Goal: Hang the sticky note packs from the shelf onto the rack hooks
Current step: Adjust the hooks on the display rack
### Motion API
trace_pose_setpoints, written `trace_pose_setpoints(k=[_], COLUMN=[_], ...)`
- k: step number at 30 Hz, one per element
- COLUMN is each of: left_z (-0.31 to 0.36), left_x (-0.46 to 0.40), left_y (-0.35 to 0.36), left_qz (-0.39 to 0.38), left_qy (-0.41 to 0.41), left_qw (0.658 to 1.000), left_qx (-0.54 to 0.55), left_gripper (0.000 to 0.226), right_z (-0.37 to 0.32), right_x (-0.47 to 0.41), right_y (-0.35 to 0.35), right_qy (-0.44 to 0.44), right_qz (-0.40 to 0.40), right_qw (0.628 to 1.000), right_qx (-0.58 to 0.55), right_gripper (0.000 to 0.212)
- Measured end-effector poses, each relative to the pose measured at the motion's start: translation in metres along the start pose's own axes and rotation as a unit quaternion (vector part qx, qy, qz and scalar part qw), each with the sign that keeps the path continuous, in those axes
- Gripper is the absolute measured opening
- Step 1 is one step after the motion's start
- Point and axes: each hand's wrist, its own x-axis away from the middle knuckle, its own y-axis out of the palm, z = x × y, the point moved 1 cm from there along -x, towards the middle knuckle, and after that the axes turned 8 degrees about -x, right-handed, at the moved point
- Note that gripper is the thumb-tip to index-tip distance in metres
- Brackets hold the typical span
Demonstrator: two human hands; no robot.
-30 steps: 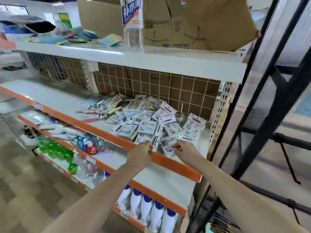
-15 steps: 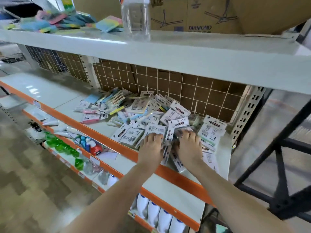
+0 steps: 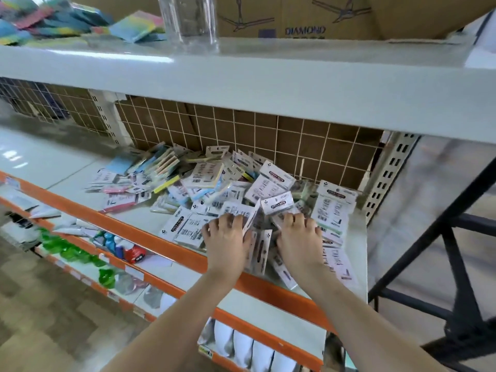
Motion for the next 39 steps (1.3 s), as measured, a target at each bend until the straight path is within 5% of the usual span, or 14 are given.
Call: trace_pose_setpoints(k=[7,13,20,24,28,30,33,39], left_z=[-0.018,-0.026,-0.043,-0.047,-0.045,-0.042,-0.032,0.001], left_x=[-0.01,-0.019,-0.031,-0.031,-0.033,-0.034,-0.03,-0.017], left_y=[-0.014,-0.038,-0.059,-0.063,-0.071,-0.076,-0.082,-0.095], left_qz=[0.011,0.08,0.128,0.09,0.038,0.014,-0.022,-0.085], left_qy=[0.042,0.061,0.061,0.051,0.072,0.087,0.108,0.131], left_qw=[0.995,0.981,0.961,0.954,0.914,0.899,0.875,0.865], left_qx=[0.086,0.163,0.238,0.282,0.397,0.429,0.471,0.477], left_gripper=[0.017,0.014,0.014,0.022,0.021,0.022,0.014,0.026], right_z=[-0.002,-0.001,0.001,0.005,0.014,0.016,0.015,0.025], right_x=[0.004,0.0,0.003,0.014,0.025,0.035,0.053,0.09], right_y=[-0.007,-0.046,-0.059,-0.063,-0.07,-0.074,-0.082,-0.1], right_qy=[0.008,0.049,0.171,0.272,0.327,0.325,0.278,0.236], right_qz=[0.001,0.076,0.138,0.127,0.137,0.142,0.128,0.148], right_qw=[1.0,0.981,0.821,0.658,0.562,0.564,0.617,0.609], right_qx=[-0.006,-0.174,-0.528,-0.691,-0.748,-0.745,-0.725,-0.743], right_gripper=[0.038,0.024,0.025,0.022,0.024,0.012,0.008,0.007])
